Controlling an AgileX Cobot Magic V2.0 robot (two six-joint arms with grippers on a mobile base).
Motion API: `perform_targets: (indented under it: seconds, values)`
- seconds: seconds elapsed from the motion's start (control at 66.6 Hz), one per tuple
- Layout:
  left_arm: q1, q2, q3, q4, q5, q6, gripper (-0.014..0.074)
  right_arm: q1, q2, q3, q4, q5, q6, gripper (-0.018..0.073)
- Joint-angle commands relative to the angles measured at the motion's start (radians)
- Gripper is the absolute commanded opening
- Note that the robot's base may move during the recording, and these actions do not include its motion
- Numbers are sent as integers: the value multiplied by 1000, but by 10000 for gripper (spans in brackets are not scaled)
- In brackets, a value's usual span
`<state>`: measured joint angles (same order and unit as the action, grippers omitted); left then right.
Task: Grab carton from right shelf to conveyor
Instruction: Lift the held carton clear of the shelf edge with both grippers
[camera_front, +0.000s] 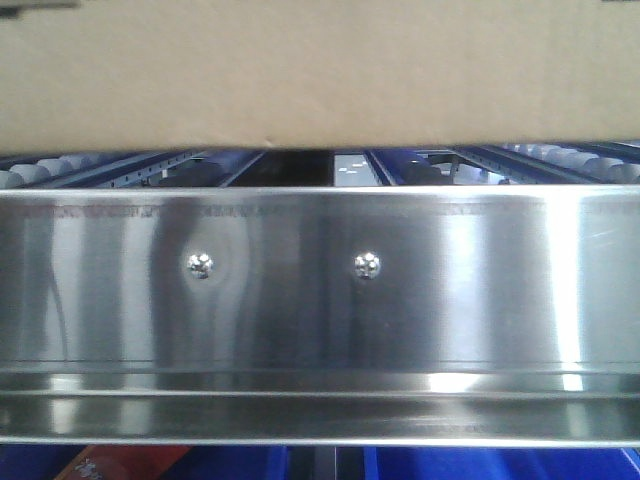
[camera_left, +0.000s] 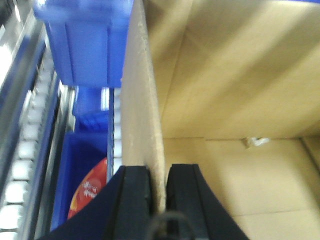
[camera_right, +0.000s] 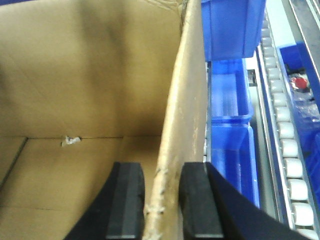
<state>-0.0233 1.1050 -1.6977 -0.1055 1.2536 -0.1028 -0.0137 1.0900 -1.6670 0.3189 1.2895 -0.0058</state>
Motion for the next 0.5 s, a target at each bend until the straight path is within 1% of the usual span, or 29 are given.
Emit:
perform_targets:
  seconds: [0.0,0.18,0.481]
  values:
    - [1,-25,-52,-36,-60,7,-16,-2,-33,-19,-23,-68,6,-71]
    - [1,-25,-102,-44,-33,7,-16,-2,-68,-19,-23,-68,6,-71]
    - [1,-45,-102,-46,-33,14,-16,-2,-77,-19,-23,-68,6,-71]
